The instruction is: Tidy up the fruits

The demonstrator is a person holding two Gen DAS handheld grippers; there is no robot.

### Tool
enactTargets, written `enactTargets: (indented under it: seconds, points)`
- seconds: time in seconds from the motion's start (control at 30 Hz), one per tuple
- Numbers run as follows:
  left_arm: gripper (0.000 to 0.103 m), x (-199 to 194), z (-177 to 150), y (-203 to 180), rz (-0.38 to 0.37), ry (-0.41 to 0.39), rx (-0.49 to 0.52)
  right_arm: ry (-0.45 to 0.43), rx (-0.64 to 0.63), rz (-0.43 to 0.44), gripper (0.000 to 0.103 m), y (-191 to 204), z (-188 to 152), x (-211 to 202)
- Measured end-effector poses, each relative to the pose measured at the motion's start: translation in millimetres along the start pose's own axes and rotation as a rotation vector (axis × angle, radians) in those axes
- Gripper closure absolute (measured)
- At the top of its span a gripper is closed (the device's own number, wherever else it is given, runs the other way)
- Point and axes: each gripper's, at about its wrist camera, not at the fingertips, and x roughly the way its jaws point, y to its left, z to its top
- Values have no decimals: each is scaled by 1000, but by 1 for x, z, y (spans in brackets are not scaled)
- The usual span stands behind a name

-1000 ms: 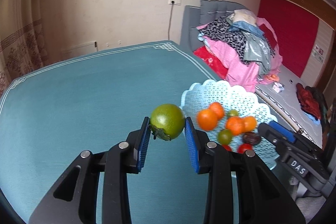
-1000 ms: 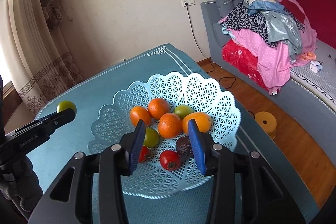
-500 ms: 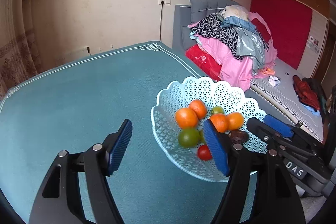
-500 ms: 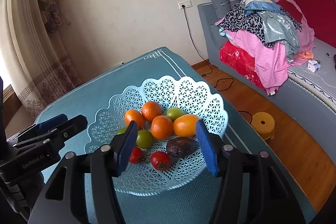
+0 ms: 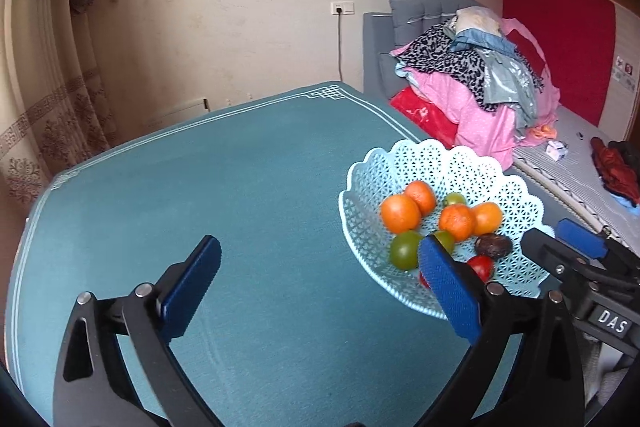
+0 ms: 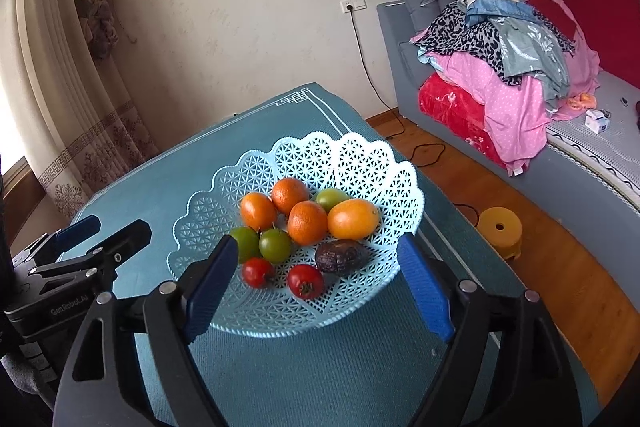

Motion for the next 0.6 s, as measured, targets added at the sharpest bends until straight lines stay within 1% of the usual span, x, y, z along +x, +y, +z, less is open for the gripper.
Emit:
enactTargets:
  seconds: [0.07, 0.23, 0.3, 0.37, 0.47, 0.6]
  points:
    - [3, -3, -1, 2, 12, -2, 0, 8, -3, 3, 18, 1, -2, -2]
    - [3, -11, -6, 6, 47, -8, -3, 10, -12, 3, 17, 3, -3, -7]
    - [3, -16, -8, 7, 67, -16, 0, 8, -15, 1, 15, 5, -4, -10]
    - [3, -18, -9, 7, 75, -17, -1, 2, -12, -1, 11, 5, -4, -13]
    - [3, -23, -9, 6, 86, -19, 7, -5, -2, -8, 7, 3, -4, -15]
    - [3, -32, -12, 3, 113, -37, 23, -9, 1, -21, 5, 1, -2, -18]
